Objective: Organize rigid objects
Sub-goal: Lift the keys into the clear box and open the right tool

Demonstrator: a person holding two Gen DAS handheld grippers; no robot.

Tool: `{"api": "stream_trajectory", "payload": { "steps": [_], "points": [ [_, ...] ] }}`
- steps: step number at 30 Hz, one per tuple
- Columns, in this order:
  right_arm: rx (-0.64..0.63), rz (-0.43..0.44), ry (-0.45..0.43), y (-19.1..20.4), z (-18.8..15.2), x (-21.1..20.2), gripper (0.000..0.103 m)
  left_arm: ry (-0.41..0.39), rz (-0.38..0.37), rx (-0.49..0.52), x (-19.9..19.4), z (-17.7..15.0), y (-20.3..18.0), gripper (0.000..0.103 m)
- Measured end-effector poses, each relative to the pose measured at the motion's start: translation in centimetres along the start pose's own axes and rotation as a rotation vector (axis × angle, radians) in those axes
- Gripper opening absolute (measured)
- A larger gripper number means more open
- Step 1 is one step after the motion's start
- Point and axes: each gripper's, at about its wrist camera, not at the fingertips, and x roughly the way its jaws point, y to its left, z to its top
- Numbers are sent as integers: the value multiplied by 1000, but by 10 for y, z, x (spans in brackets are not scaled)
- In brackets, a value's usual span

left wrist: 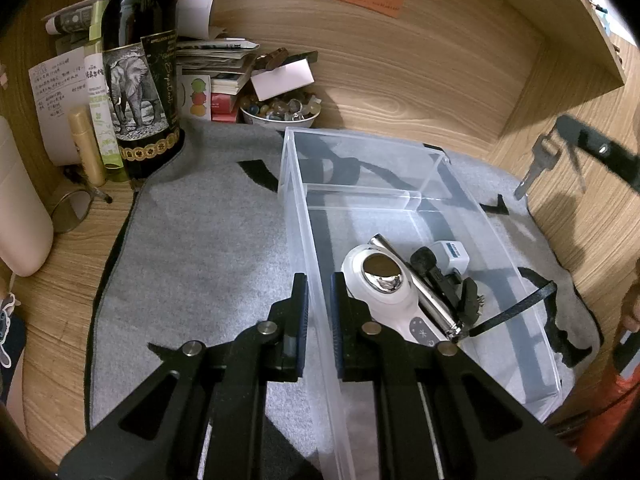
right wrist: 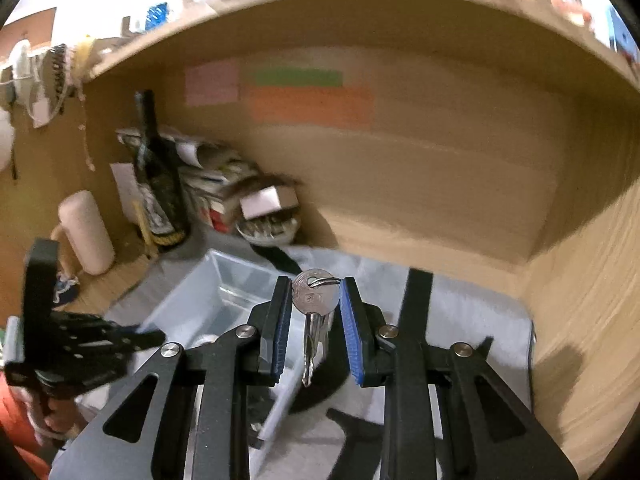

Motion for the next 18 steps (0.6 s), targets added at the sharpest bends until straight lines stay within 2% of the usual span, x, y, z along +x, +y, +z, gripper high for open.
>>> {"api": "stream_trajectory", "payload": {
  "steps": [8,18],
  "points": [
    [-44,75,-33,28,3,-10,22,0,0,0,0,0,0,10],
    [-60,144,98,47,-20,25,22,-1,0,0,0,0,0,10]
  ]
}}
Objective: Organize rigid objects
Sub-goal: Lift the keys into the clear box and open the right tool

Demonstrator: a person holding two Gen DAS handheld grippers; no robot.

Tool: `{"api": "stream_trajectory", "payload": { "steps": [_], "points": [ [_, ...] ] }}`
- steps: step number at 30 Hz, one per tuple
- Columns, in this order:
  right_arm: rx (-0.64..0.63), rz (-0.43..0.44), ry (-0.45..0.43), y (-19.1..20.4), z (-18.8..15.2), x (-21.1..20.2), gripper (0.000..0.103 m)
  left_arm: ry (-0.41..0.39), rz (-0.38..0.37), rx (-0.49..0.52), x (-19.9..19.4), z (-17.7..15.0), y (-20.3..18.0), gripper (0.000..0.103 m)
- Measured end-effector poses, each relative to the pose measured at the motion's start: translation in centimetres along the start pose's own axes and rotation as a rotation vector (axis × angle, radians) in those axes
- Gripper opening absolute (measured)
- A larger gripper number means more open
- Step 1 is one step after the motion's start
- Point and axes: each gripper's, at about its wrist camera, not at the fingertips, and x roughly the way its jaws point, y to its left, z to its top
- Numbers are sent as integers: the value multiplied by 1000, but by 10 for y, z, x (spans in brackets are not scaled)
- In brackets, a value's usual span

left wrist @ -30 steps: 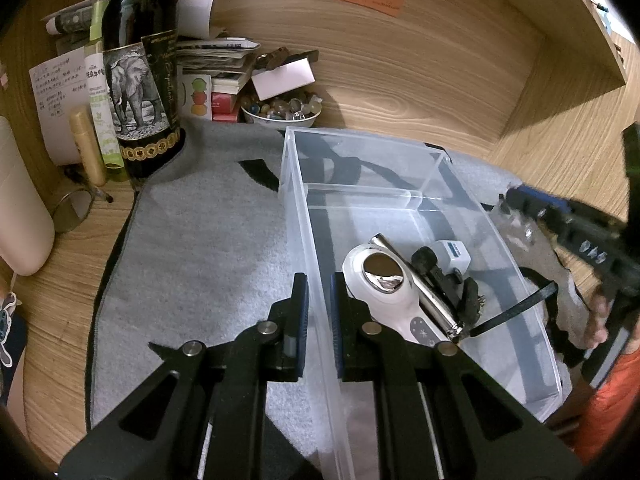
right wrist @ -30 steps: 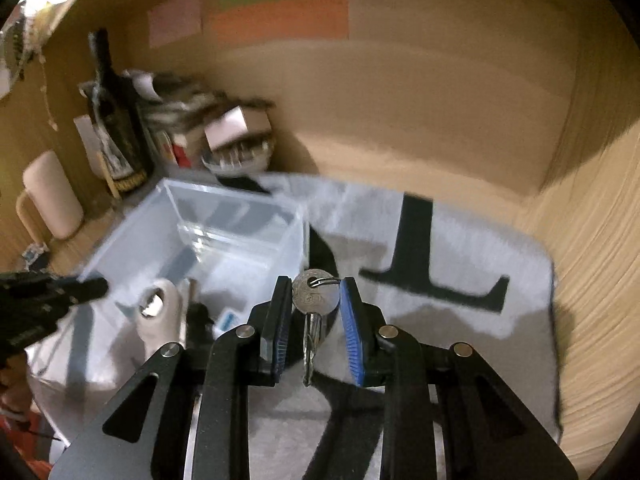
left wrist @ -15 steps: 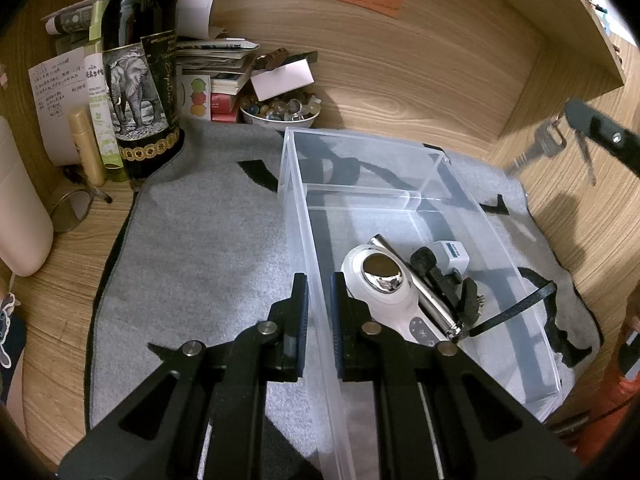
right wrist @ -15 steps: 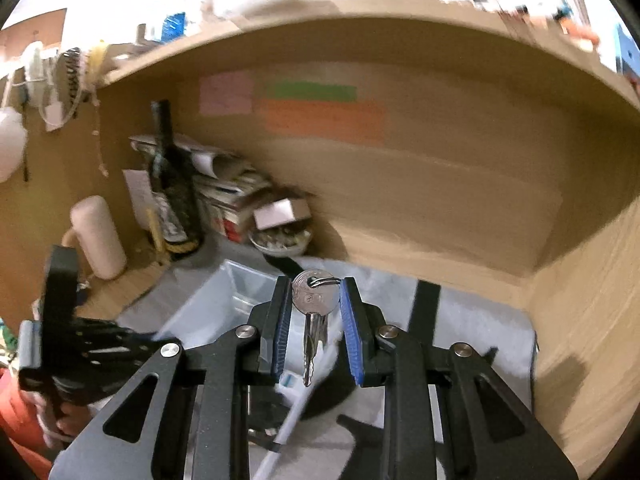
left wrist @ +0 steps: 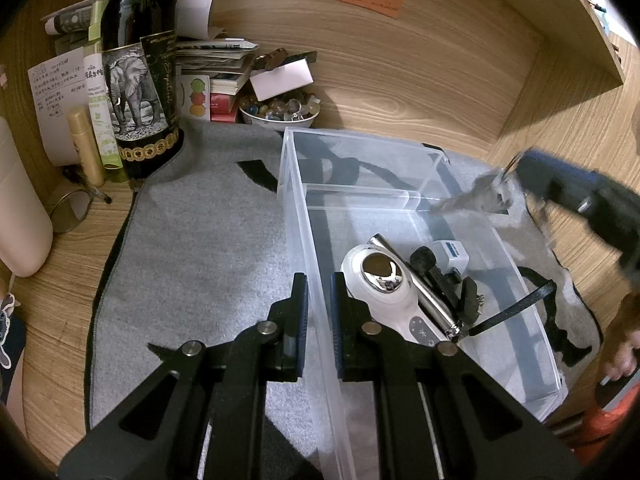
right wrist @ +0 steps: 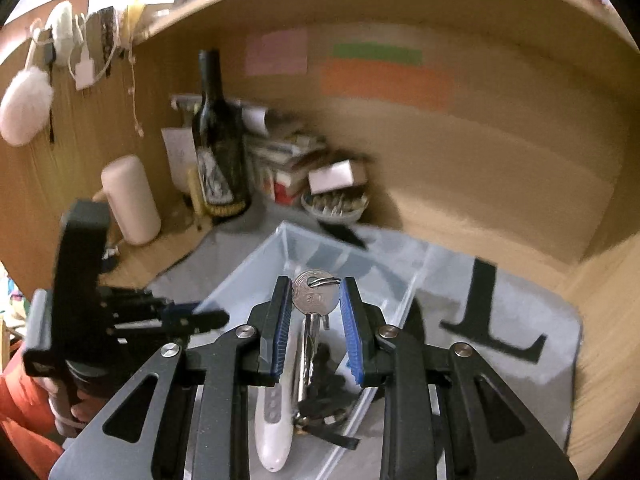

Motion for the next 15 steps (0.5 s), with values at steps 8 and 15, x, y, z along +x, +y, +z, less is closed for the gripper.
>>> {"api": "stream_trajectory", "payload": {
  "steps": [8,15],
  "points": [
    [35,10,117,-7,-17,37,23,0,-1,0,0,0,0,10],
    [86,9,189,-19,-25,50,28,2,1,2,0,0,-1,10]
  ]
}}
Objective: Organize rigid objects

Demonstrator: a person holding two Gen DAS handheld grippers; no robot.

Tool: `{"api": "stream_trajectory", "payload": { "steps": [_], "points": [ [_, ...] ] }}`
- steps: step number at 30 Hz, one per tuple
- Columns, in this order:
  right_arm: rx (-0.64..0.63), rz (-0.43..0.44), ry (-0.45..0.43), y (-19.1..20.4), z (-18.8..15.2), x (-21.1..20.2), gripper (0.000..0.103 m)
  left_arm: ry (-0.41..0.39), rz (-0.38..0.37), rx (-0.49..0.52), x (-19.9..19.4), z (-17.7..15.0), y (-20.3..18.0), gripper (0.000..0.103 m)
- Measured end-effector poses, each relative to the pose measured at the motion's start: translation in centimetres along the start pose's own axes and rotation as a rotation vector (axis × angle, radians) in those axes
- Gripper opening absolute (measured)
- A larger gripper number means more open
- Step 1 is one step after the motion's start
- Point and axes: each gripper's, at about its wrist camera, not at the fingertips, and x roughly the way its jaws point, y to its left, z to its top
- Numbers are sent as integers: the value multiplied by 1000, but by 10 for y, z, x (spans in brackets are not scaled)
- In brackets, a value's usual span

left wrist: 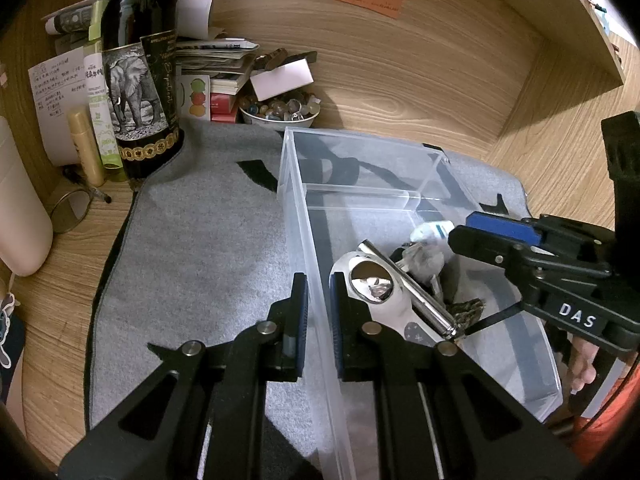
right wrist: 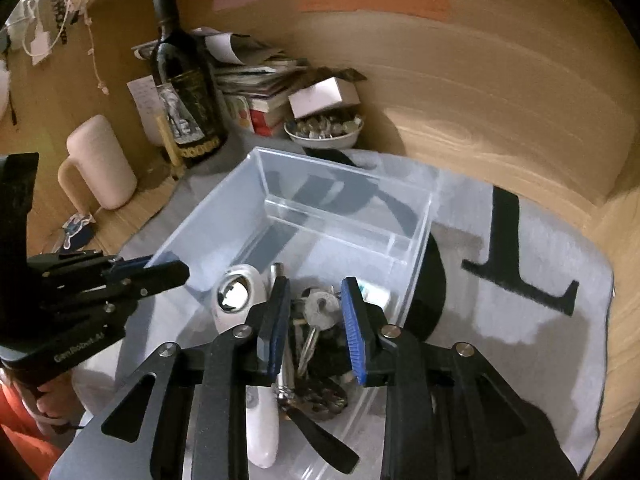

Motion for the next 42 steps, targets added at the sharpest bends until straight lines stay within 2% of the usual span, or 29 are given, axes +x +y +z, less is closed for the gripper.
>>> {"api": "stream_trajectory", "payload": {
  "steps": [1,3,6,12,13,15,17,18,20,22,26,34,42],
  "points": [
    [3,0,-1,-1,0,-3,35,1,1,1,0,0,0,10],
    [0,-7,-30,0,-1,-13,43,3,2,3,0,1,-2,10],
    [-19,-28,-81,2,-1,-31,49,-10,5,12,-6,3,-3,10],
    [-11,-60,-203,2,-4,-76,74,-88,14,32,-33,9,-11,10],
    [-4,-65,-221,3,-6,-83,80,-102,12,34,-38,9,-12,14],
    [8,-83,-261,3,-9,-97,86,-148,10,47,-52,10,-18,29],
    [9,-96,-285,5,-12,-106,87,-207,16,67,-68,9,-26,50],
    [9,-103,-298,7,-14,-112,89,-229,18,77,-75,7,-29,54],
    [13,-128,-321,10,-19,-121,94,-274,23,97,-89,4,-37,72],
    [9,-150,-347,14,-25,-129,102,-310,30,103,-100,1,-42,84],
    [11,-177,-390,20,-38,-146,103,-365,43,104,-119,-6,-49,93],
    [30,-200,-434,26,-59,-166,103,-441,54,126,-151,-24,-62,97],
    [42,-218,-460,30,-74,-177,103,-483,56,158,-166,-37,-76,100]
  ]
}}
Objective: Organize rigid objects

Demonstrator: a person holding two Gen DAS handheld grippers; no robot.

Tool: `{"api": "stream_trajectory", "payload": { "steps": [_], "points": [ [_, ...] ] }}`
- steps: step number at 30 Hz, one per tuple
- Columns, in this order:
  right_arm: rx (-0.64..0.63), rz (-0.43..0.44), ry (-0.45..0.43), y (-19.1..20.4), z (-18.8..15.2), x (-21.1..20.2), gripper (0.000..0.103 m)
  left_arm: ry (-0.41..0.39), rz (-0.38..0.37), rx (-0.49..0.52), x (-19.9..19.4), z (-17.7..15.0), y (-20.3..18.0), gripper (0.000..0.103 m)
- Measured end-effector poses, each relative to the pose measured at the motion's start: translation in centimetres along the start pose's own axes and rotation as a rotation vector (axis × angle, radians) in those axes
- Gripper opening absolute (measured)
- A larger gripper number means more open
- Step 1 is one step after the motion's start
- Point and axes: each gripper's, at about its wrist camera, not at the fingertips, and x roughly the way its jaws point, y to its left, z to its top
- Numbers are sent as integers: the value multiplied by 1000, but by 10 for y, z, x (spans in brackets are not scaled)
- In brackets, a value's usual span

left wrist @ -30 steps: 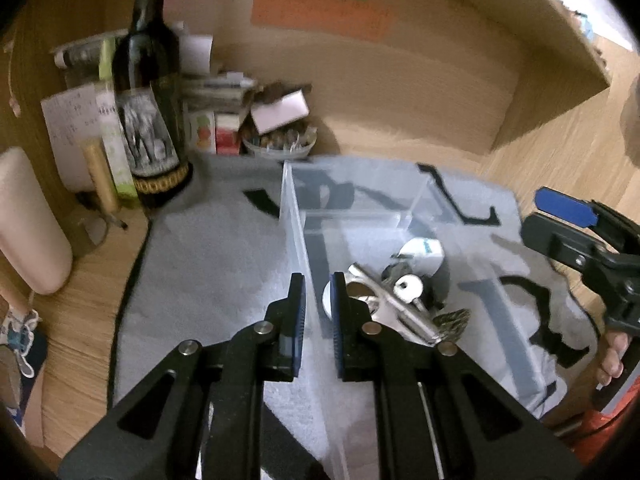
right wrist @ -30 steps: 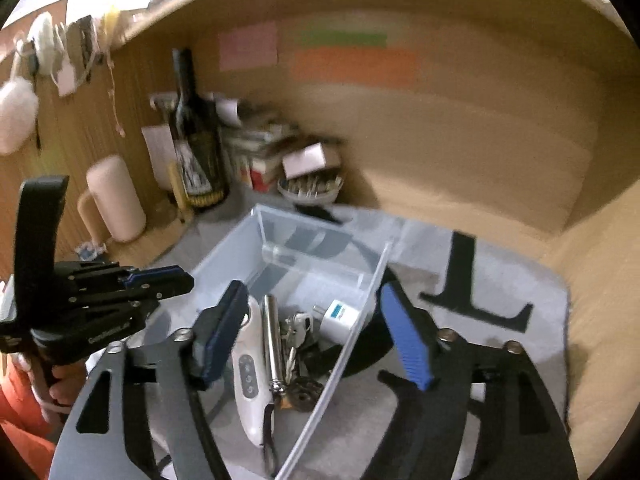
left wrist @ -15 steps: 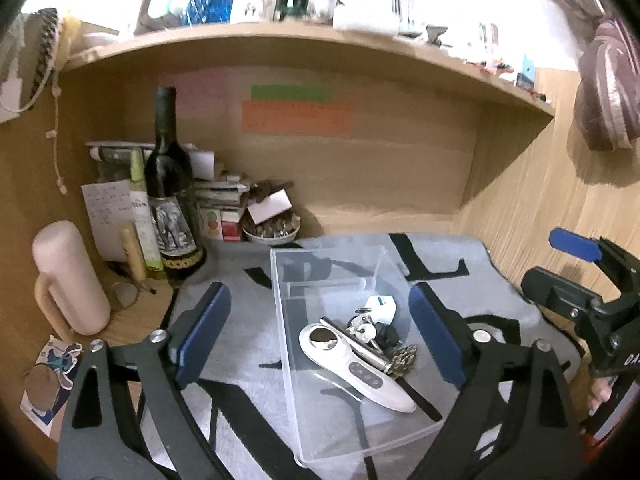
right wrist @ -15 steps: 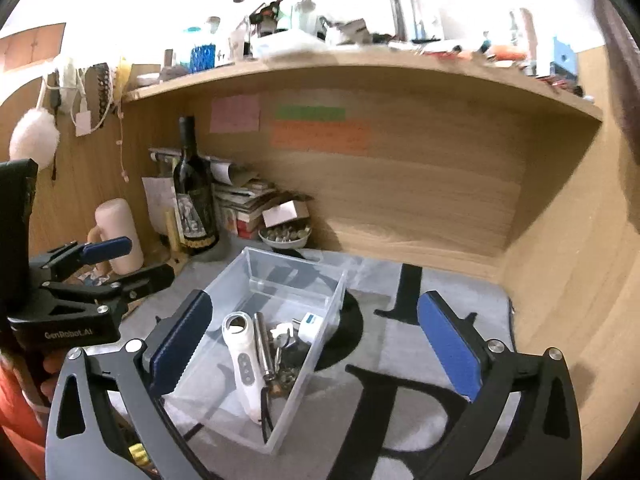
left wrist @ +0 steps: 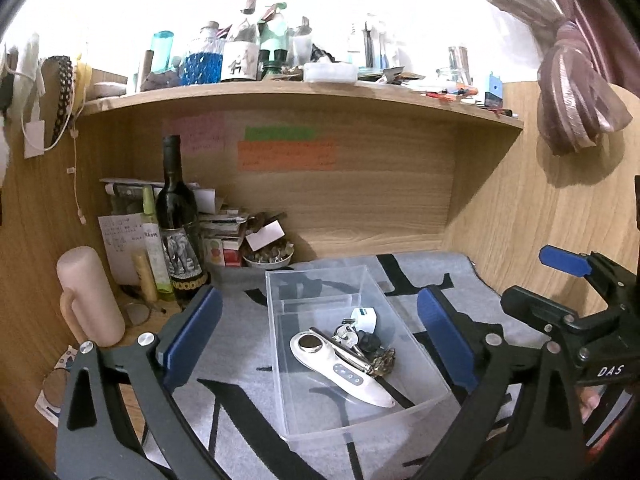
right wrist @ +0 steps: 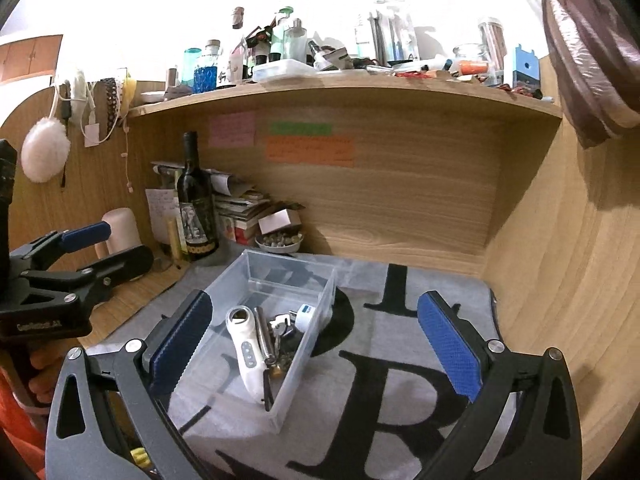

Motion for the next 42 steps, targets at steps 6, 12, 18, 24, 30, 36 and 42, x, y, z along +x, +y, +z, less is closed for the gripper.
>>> {"api": "stream_trajectory", "payload": {
  "steps": [6,12,18,24,30,36,42],
  "points": [
    [8,7,-9,-3,-2,-7,103,-2,-2,-5,-2,-1,-4,100],
    [5,5,-18,-1,-3,-9,103,4,-1,-5,0,-1,-5,100],
    [17,7,-26,-1,-2,-10,103,-2,-3,7,0,0,-7,100],
    [16,3,-22,1,0,-10,103,-1,-5,7,1,0,-7,100],
    [5,8,-27,2,2,-9,103,-2,-11,5,2,1,-7,100],
    [14,18,-17,2,2,-5,103,1,-21,-10,4,2,-4,100],
    [7,13,-17,4,3,-4,103,-1,-23,-11,4,2,-2,100]
  ]
}}
